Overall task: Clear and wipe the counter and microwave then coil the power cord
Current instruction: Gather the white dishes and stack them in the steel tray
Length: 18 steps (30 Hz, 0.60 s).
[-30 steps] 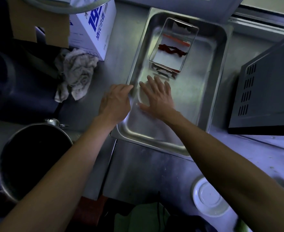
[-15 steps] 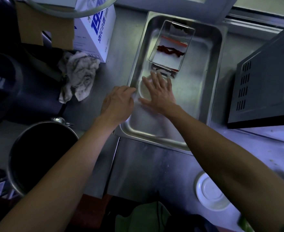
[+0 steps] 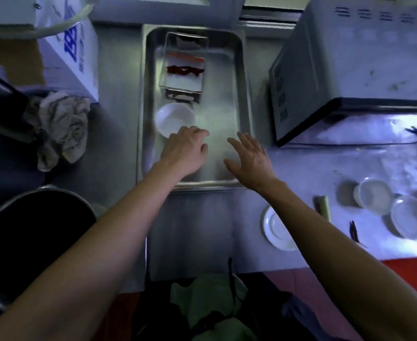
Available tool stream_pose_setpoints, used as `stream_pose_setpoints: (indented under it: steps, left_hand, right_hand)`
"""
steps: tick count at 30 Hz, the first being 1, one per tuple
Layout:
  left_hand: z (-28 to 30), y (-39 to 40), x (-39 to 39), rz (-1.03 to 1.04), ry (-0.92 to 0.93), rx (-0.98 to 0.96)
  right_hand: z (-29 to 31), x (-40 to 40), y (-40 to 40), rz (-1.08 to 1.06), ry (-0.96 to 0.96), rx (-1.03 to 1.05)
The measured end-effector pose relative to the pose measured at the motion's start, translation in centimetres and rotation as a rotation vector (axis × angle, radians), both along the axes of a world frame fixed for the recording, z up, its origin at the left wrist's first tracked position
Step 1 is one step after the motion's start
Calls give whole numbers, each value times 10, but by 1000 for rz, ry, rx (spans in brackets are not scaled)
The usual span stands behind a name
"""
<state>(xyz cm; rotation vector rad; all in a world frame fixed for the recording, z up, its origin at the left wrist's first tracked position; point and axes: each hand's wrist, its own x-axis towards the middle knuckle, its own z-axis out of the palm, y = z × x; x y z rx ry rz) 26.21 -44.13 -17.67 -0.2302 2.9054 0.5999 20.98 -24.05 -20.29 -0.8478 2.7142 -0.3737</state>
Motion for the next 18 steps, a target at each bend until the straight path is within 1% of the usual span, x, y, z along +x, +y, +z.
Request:
stream_pose_setpoints:
  steps: [10, 12, 15, 18]
  left_hand:
    - [-6, 115, -20, -323, -6, 12]
    - [-7, 134, -21, -341, 13, 17]
    - [-8, 182, -23, -422, 20, 0]
    - [-8, 234, -19, -492, 5, -8]
  right_hand:
    - [16, 45, 136, -348, 1, -34]
    - [15, 52, 157, -377, -8, -36]
    - [14, 65, 203, -459, -28, -39]
    - [13, 77, 251, -516, 5, -39]
